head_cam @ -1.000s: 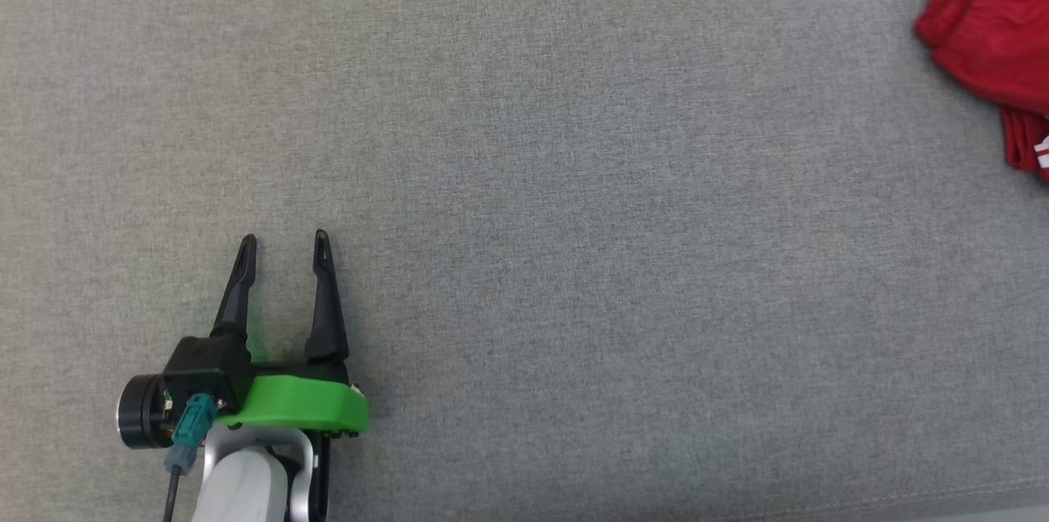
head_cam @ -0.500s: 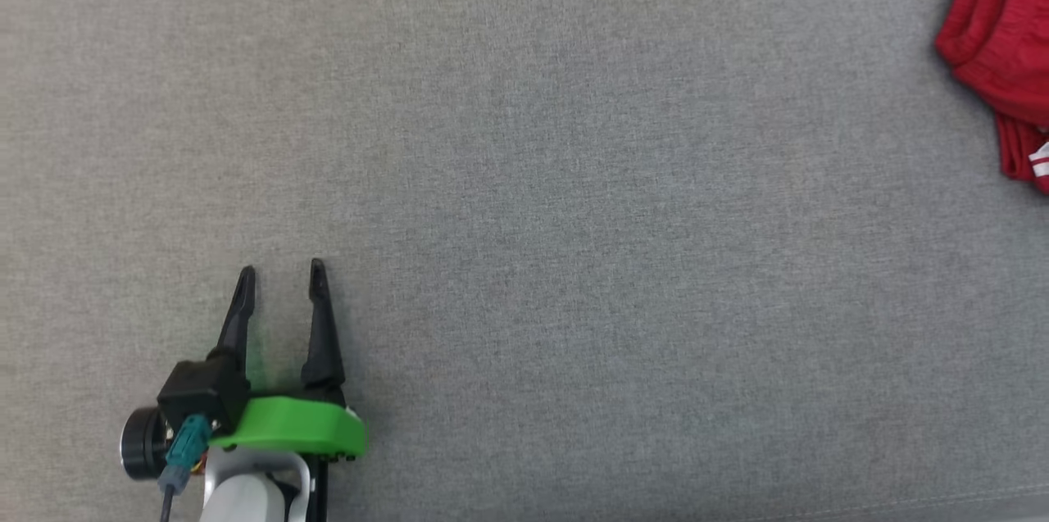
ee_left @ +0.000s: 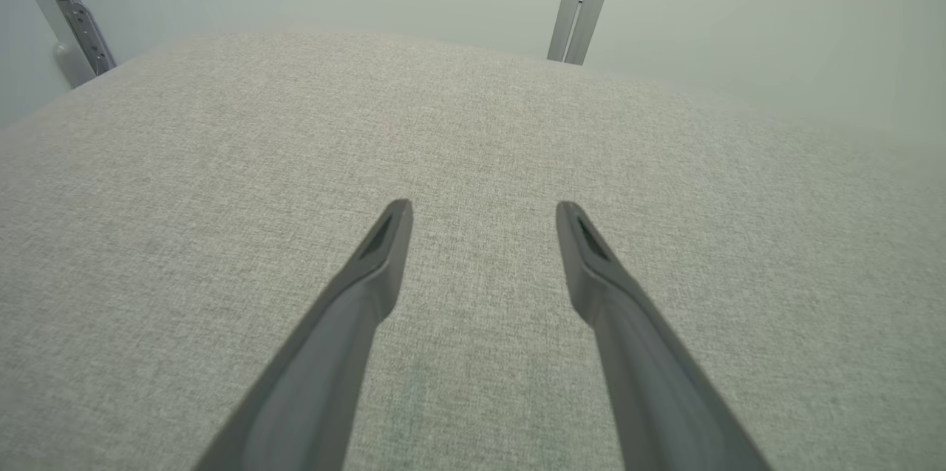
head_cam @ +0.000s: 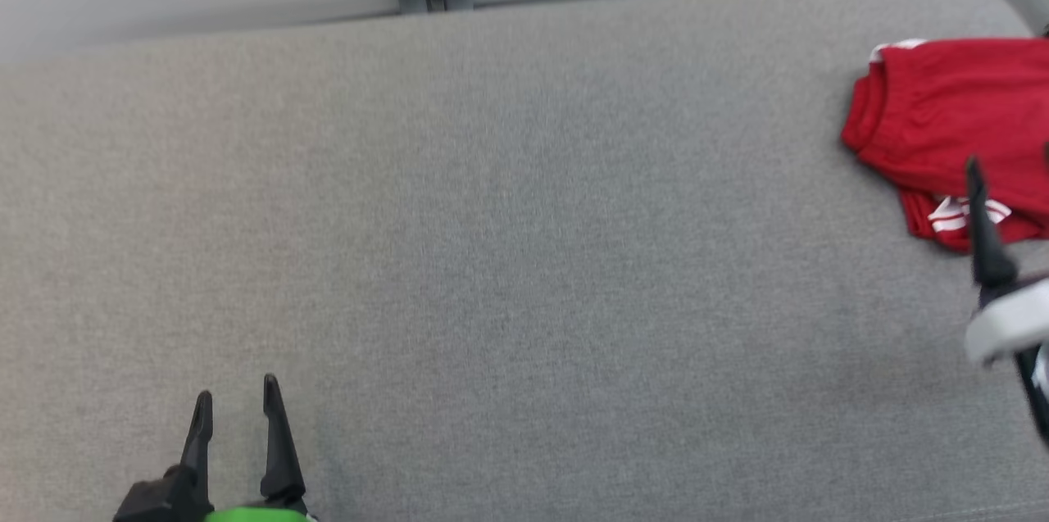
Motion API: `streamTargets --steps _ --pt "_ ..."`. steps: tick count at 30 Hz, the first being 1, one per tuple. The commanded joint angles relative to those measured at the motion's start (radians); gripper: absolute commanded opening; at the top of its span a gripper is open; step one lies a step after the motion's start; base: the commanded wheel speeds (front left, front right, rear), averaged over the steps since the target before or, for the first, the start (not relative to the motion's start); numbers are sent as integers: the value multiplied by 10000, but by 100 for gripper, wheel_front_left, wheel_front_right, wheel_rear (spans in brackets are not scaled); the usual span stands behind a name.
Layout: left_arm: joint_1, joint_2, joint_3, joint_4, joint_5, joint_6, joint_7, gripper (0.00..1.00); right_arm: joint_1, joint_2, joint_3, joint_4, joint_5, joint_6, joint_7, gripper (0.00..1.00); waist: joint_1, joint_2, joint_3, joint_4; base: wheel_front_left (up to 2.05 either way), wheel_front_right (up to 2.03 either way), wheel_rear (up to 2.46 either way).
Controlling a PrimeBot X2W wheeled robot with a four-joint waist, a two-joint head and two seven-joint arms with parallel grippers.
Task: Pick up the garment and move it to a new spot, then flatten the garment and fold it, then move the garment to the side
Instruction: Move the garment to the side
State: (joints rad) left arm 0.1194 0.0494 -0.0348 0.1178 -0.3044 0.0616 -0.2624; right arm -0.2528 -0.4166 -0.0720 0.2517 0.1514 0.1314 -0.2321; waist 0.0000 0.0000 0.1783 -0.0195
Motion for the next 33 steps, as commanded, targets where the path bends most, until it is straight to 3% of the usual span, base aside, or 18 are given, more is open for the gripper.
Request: streamTargets --steps 1,10,17,20,33 --pt "324 29 79 -22 114 66 -27 100 625 119 111 -173 -163 -14 -169 100 0 0 -1529 -100 0 0 0" --pt "566 31 469 -18 356 -401 -27 100 3120 1370 572 -1407 67 -14 -329 100 0 0 -1938 60 0 0 0" --pt "684 31 643 395 377 -707 -25 100 3962 2386 640 -1376 -156 -14 -333 100 0 0 -2116 -98 0 0 0" --pt "679 31 736 565 348 -711 -27 100 3950 2535 719 -1354 -252 -14 -334 100 0 0 -2121 -185 0 0 0" --pt "354 31 567 1263 283 -1578 -27 100 3876 2541 666 -1295 -325 -14 -335 100 0 0 -2227 41 0 0 0"
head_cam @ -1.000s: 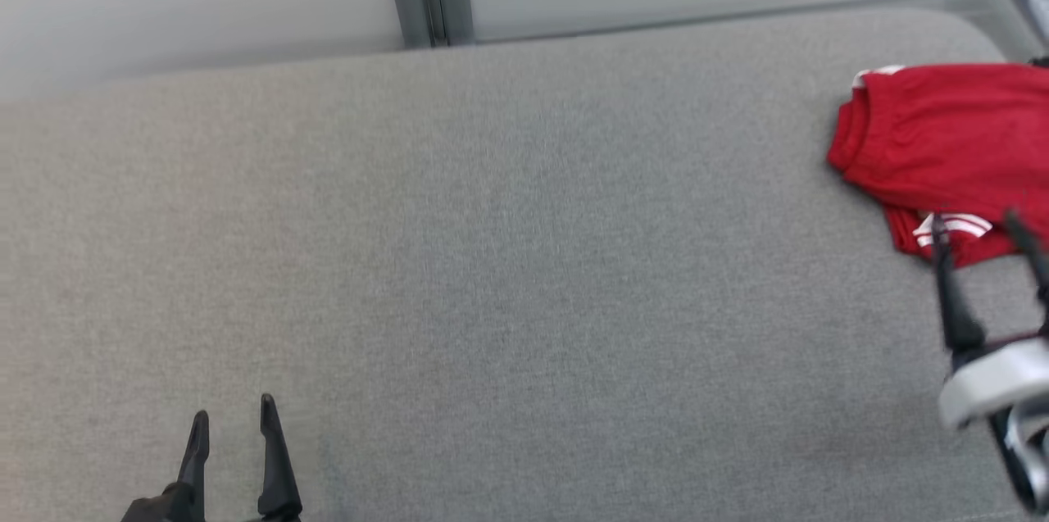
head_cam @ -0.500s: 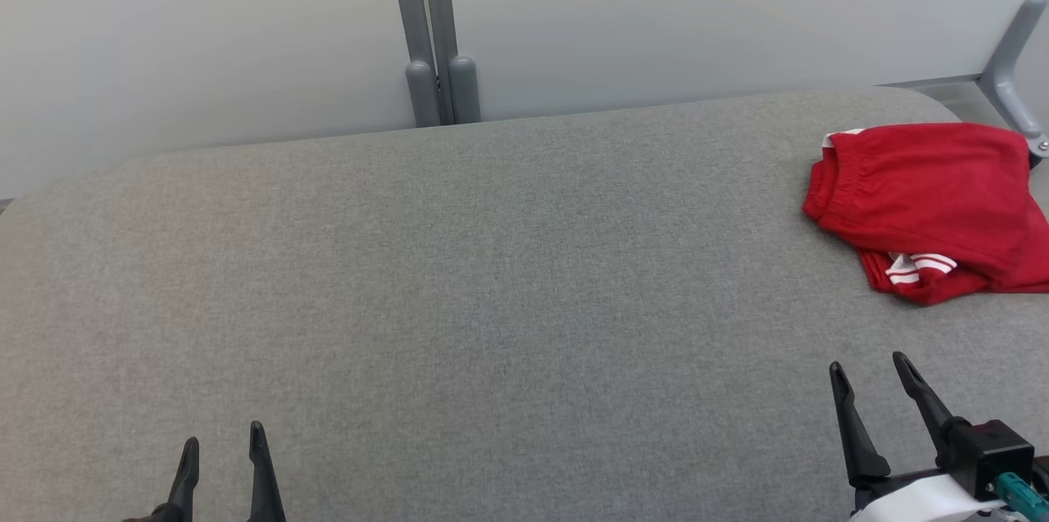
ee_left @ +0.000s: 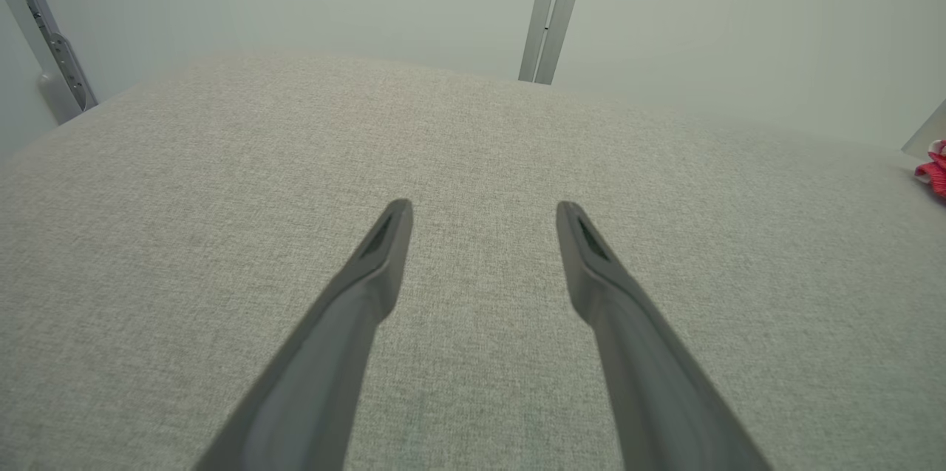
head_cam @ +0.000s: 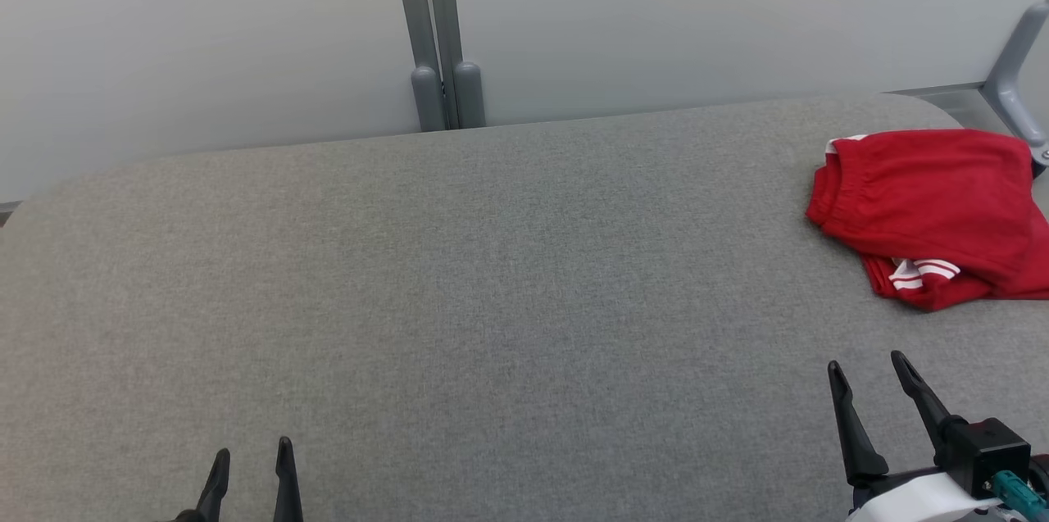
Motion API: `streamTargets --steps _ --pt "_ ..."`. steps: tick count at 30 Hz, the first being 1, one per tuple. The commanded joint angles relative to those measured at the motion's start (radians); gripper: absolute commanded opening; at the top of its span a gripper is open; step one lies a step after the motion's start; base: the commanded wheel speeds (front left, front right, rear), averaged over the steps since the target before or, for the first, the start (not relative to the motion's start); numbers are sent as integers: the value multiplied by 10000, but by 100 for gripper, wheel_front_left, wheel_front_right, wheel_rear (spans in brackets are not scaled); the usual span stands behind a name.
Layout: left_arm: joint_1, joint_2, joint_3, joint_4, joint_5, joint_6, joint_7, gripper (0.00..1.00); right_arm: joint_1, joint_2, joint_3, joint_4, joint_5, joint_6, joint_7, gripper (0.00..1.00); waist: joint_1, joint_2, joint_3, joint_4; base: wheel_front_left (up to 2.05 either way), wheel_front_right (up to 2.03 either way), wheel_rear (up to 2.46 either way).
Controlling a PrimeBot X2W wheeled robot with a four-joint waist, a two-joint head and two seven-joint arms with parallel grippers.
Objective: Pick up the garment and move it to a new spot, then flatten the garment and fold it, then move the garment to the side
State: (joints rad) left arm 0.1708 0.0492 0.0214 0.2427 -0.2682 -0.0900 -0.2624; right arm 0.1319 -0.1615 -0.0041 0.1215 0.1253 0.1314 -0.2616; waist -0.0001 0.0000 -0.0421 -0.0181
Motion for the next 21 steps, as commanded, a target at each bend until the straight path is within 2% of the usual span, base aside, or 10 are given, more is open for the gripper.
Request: streamTargets --steps 1,10,11,16,21 --pt "-154 33 4 49 -98 -76 -27 100 41 11 -29 10 -66 -14 -40 100 1 0 -35 48 0 0 0" --pt "-277 31 -128 213 79 -264 -27 100 112 62 -18 75 -60 -14 -40 100 1 0 -2 261 0 0 0" --pt "-138 2 -134 213 84 -253 0 0 56 58 -10 50 -1 0 0 0 1 0 -13 254 0 0 0" --pt "-64 -44 -188 541 -20 -256 102 0 96 226 47 383 133 0 42 0 1 0 -1 269 0 0 0" --pt "-288 -39 -89 531 -971 -267 380 0 -78 274 -15 431 1204 -1 288 0 1 0 17 266 0 0 0"
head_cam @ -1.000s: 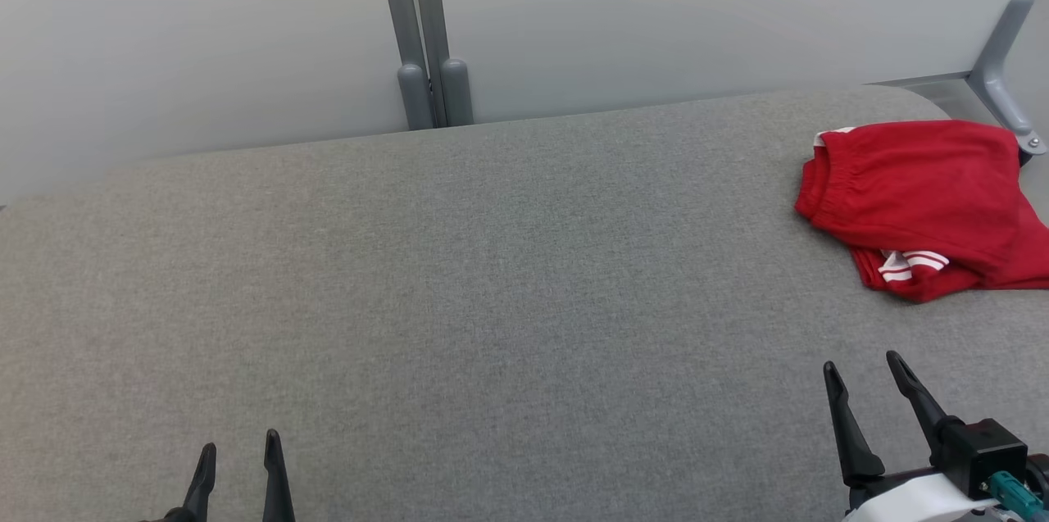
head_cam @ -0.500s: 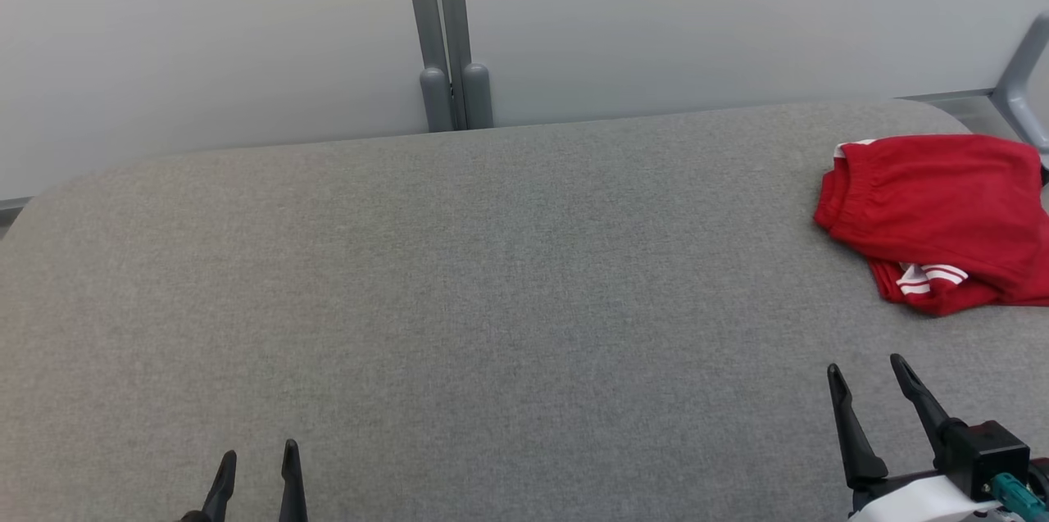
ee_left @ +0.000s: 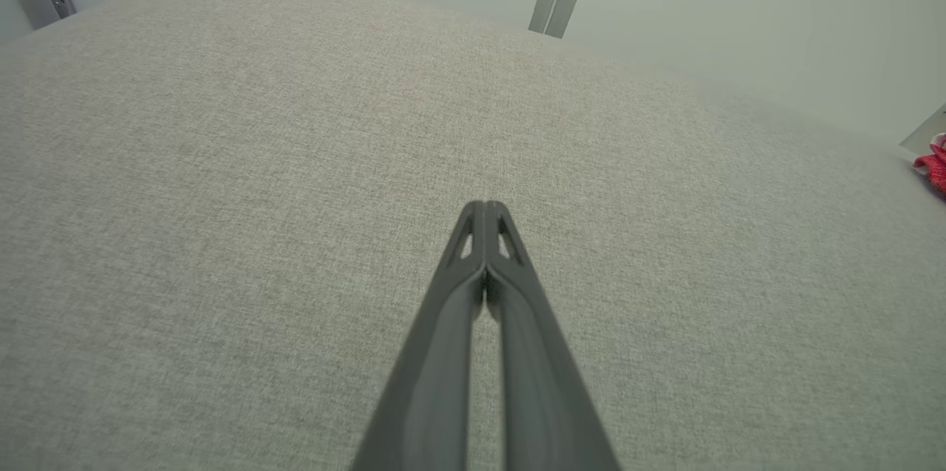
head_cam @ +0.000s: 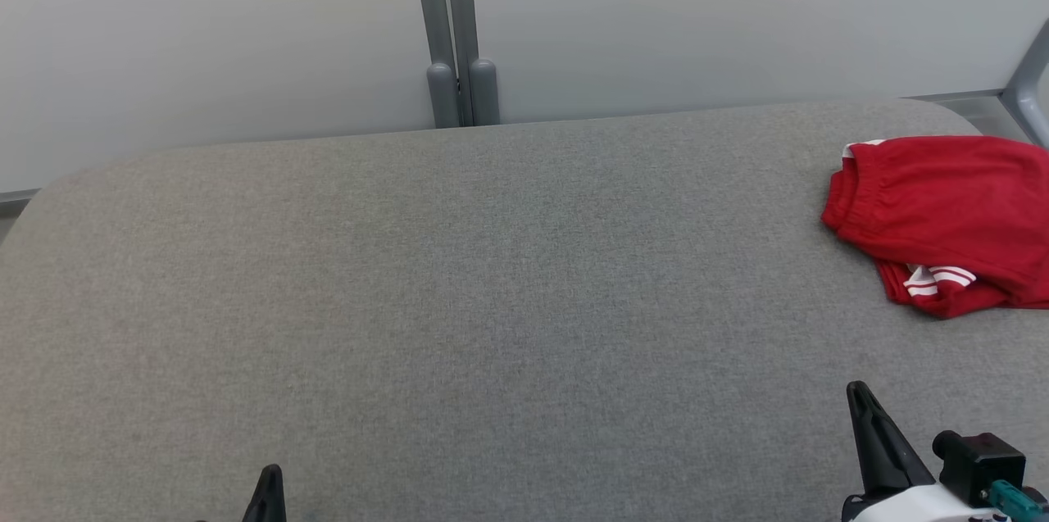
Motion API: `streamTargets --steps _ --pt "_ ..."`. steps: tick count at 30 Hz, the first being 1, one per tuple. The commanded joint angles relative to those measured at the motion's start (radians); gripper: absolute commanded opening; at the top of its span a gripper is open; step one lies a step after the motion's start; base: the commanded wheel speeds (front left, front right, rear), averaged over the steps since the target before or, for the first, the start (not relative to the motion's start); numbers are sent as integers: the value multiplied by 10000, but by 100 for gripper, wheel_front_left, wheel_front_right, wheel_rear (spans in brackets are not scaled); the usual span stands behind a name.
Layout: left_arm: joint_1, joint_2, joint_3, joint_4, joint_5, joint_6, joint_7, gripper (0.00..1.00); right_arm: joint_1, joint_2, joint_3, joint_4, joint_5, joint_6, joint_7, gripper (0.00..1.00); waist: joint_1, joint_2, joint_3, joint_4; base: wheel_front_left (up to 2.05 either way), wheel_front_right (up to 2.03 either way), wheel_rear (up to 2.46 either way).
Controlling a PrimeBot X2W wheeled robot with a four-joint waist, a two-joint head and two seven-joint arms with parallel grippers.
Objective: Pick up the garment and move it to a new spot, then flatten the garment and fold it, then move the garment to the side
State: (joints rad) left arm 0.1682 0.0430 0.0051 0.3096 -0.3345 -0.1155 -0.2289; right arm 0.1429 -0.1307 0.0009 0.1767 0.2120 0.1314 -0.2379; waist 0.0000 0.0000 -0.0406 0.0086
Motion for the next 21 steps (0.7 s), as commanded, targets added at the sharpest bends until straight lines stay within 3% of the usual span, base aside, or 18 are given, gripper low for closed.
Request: streamTargets --steps 1,21 --pt "-294 23 86 -147 -468 -14 87 0 -221 -28 -76 -111 515 -1 92 0 0 0 5 -2 0 0 0" --pt "-952 41 334 -316 -3680 -57 941 0 -852 140 -306 89 4081 -3 943 0 0 0 78 -16 0 0 0"
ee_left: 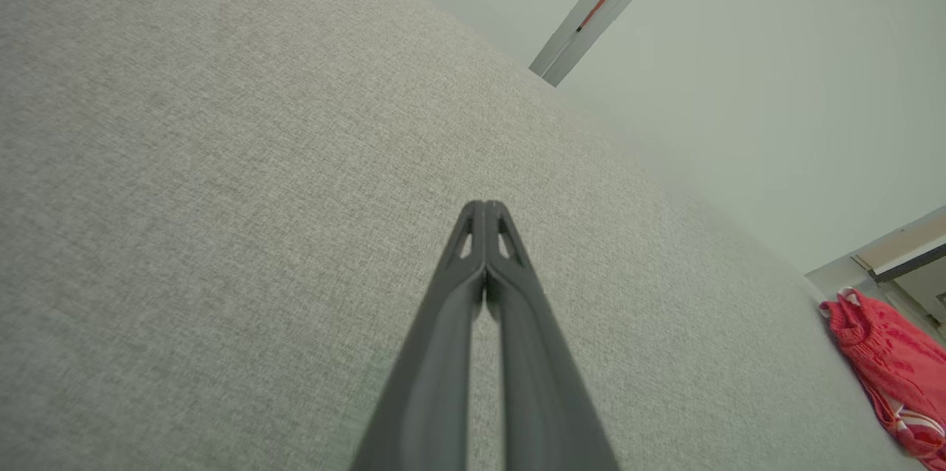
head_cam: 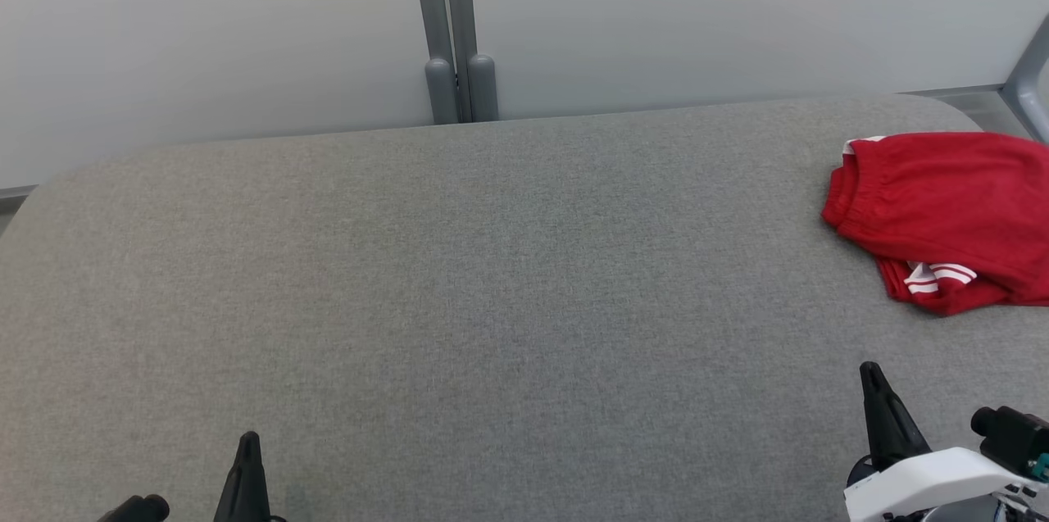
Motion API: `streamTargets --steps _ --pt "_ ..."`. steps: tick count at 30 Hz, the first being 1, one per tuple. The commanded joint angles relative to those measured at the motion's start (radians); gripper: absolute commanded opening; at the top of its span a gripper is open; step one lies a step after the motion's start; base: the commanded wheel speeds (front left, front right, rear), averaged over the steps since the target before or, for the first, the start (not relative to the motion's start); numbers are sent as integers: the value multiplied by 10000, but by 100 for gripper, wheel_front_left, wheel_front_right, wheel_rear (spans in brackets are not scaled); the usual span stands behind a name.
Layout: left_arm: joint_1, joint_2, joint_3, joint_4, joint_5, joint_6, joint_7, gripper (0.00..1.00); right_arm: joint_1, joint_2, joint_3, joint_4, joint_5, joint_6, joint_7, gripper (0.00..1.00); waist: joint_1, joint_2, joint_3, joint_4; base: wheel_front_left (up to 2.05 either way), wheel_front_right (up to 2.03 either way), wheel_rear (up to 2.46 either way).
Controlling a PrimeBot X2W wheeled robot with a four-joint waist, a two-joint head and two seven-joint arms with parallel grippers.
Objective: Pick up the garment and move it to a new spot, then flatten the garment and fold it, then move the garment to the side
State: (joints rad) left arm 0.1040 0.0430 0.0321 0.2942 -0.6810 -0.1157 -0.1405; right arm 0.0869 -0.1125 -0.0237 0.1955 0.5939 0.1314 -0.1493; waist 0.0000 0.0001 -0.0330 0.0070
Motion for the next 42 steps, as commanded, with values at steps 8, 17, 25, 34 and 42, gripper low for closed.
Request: streamTargets --steps 8,17,25,34,42 --pt "-538 48 157 -211 -1308 -70 351 0 -501 21 -145 -33 1459 -4 351 0 0 -1 30 -6 0 0 0" --pt "-776 56 248 -254 -2418 -80 656 0 -709 93 -235 36 2673 -4 651 0 0 -1 62 -12 0 0 0" --pt "-966 62 325 -289 -3307 -94 902 0 -888 151 -311 92 3674 -3 907 0 0 -1 91 -17 0 0 0" --pt "-1168 71 410 -327 -4282 -104 1168 0 -1069 211 -395 152 4718 -4 1168 0 0 -1 123 -24 0 0 0" --pt "-1337 77 478 -355 -5041 -115 1390 0 -1221 264 -464 203 5577 -4 1391 0 0 -1 152 -29 0 0 0"
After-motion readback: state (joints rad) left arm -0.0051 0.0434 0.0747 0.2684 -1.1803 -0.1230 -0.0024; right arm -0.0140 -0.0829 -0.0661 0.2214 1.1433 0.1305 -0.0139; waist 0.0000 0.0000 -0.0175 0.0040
